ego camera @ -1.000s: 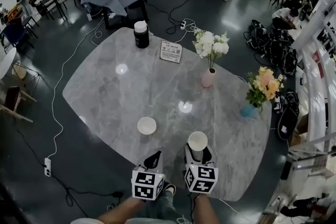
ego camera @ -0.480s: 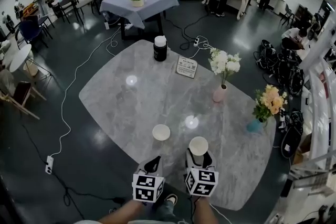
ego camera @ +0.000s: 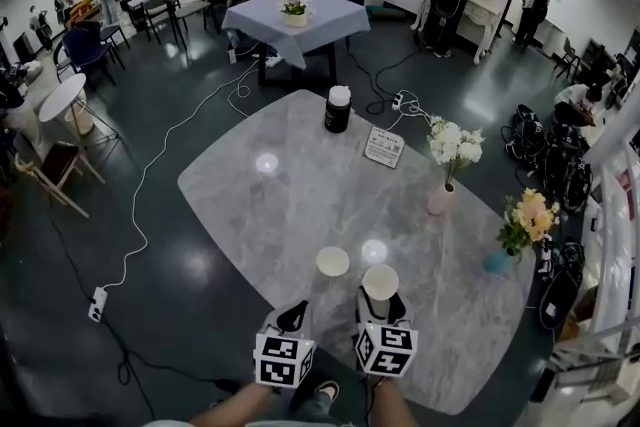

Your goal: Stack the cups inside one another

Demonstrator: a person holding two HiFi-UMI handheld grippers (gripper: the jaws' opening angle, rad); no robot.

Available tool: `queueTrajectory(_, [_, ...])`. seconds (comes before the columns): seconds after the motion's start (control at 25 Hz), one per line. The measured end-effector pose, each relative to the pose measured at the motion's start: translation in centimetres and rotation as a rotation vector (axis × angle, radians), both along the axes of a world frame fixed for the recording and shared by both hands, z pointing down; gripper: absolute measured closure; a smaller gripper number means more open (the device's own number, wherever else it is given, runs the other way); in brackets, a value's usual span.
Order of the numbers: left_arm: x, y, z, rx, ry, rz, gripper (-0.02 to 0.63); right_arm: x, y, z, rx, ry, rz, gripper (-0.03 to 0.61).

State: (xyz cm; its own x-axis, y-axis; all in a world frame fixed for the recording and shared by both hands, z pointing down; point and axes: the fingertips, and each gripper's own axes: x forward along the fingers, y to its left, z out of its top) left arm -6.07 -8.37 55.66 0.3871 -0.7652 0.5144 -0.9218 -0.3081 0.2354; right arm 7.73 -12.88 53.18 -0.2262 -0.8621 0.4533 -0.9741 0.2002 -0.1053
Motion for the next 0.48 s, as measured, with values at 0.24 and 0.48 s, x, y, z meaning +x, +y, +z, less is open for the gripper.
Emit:
queueTrajectory(0.24, [-2.1,-0.3,-0.4,0.008,0.003,-0.038,0.617,-2.4,-1.0,-0.5,0.005,-0.004,-0.039,0.337])
queueTrajectory(0.48, [-3.7,-0.8,-0.6,0.011,0.008,-0.069,0.617,-4.6,-2.1,-0.9,0.005,-0.015,-0.075,0.337])
